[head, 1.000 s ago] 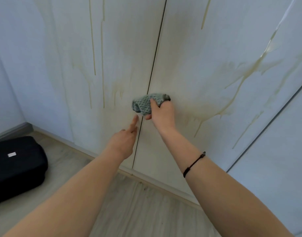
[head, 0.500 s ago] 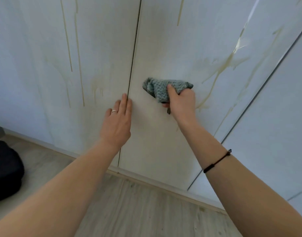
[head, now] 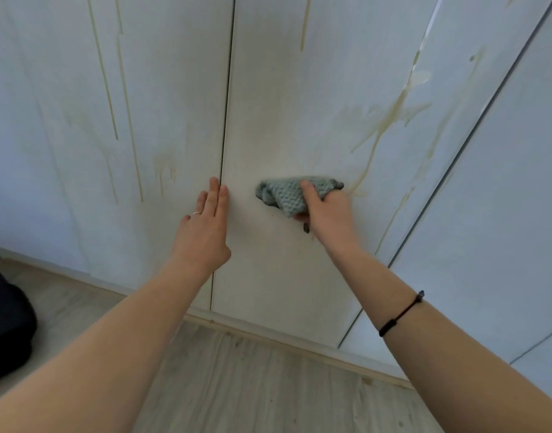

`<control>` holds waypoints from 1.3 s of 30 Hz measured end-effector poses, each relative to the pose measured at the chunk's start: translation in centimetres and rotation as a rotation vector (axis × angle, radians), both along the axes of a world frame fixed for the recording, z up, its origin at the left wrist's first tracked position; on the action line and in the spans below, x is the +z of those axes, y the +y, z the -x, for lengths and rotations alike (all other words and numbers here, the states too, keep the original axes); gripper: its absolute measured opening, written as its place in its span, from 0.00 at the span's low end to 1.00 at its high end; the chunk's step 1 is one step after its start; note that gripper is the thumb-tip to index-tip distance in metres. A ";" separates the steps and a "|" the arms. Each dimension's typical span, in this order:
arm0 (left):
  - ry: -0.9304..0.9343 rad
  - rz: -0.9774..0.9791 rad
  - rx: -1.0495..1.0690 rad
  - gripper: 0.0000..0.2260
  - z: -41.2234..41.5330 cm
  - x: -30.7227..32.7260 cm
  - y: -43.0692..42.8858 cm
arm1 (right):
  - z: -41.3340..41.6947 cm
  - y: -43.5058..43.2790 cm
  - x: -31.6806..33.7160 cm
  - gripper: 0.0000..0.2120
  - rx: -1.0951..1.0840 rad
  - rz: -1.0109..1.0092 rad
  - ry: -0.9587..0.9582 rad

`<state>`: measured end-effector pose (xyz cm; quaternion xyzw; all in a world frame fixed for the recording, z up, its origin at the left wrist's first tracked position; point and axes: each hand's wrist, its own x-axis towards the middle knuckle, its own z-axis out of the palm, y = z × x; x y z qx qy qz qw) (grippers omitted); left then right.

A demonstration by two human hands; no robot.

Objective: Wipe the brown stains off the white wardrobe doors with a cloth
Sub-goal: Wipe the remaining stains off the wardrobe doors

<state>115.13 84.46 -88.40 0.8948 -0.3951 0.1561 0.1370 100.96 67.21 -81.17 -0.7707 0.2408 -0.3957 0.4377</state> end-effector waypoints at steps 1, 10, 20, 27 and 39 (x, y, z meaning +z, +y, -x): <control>0.006 -0.004 -0.005 0.48 0.0 0.2 0.1 | 0.1 0.0 -0.9 0.15 -0.011 0.020 0.048; 0.066 0.014 -0.084 0.49 -0.8 0.5 0.5 | 0.3 0.6 -6.2 0.15 0.005 0.073 0.508; 0.062 0.076 -0.078 0.50 -0.4 0.1 0.1 | -4.8 3.1 -4.6 0.08 0.156 -0.090 0.232; 0.087 0.109 -0.093 0.50 -0.8 -0.2 0.2 | -6.4 3.4 2.1 0.07 0.180 -0.246 -0.062; 0.039 0.144 -0.135 0.46 -1.5 0.2 1.5 | -7.3 4.5 1.6 0.05 0.135 -0.168 -0.021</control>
